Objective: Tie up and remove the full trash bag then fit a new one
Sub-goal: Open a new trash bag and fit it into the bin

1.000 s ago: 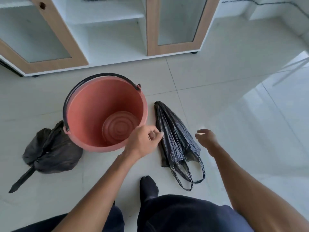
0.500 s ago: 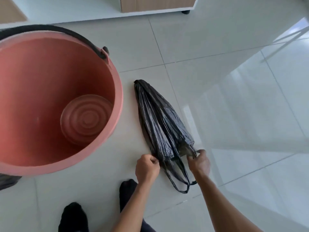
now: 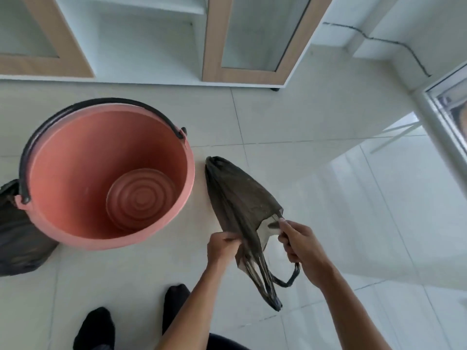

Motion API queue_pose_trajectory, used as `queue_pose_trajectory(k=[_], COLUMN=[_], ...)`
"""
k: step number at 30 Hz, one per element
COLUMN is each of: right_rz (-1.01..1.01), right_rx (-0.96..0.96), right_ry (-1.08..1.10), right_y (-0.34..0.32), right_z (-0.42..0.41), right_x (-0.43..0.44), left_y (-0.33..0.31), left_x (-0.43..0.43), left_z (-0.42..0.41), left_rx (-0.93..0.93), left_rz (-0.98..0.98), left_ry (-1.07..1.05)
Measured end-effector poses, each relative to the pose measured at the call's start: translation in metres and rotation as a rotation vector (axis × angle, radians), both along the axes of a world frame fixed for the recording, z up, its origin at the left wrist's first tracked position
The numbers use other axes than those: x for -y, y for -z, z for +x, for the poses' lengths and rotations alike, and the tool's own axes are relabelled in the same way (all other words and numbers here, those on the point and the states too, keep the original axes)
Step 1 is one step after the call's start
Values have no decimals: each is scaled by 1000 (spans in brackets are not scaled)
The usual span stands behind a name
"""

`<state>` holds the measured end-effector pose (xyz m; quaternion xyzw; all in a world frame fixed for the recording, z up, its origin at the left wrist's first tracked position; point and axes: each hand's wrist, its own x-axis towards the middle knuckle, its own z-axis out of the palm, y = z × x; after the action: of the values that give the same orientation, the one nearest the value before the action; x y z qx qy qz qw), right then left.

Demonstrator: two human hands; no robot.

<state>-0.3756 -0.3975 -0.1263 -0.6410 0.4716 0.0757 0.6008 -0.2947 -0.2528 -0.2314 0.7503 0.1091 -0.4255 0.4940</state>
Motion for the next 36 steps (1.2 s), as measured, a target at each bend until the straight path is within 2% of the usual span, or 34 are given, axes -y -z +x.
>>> queue_pose_trajectory(k=[2, 4, 6, 9, 13, 15, 18, 22, 25, 27, 28, 30, 32, 34, 36], right_rz=[-32, -54, -62, -78, -171, -256, -448, -663, -754, -807, -830, -855, -876, -903, -942], right_rx=[22, 26, 35, 55, 62, 78, 109, 178, 259, 325, 355, 411, 478, 534, 543], right_ry=[-19, -36, -60, -89, -119, -125, -163, -226, -224, -216, -215, -203, -206, -255, -357], right_y=[-27, -49, -68, -98, -137, -157, -190, -237, -272, -295, -307, -329, -346, -359, -368], right_z=[-2, -5, -7, -13, -24, -28, -30, -16, 3, 16, 23, 34, 43, 50, 57], right_x=[1, 2, 3, 6, 15, 20, 25, 17, 0, -14, -23, -40, -59, -77, -95], left_y=[-18, -39, -58, -83, -119, -143, -184, -252, -314, -347, -359, -381, -399, -417, -431], left_x=[8, 14, 16, 17, 19, 19, 13, -3, -29, -54, -67, -97, -133, -172, -208], left_z=[3, 7, 6, -3, -6, 1, 17, 42, 55, 64, 69, 78, 90, 100, 108], left_rx=[-33, -157, -210, -106, -66, -16, 186, 294, 400, 497, 546, 740, 955, 1014, 1038], left_rz=[-47, -144, -196, -204, -231, -226, -133, -171, -270, -293, -253, -30, 184, 291, 395], left_ry=[-73, -168, -164, -113, -131, -113, -107, -159, -77, 91, 194, 275, 155, 67, 71])
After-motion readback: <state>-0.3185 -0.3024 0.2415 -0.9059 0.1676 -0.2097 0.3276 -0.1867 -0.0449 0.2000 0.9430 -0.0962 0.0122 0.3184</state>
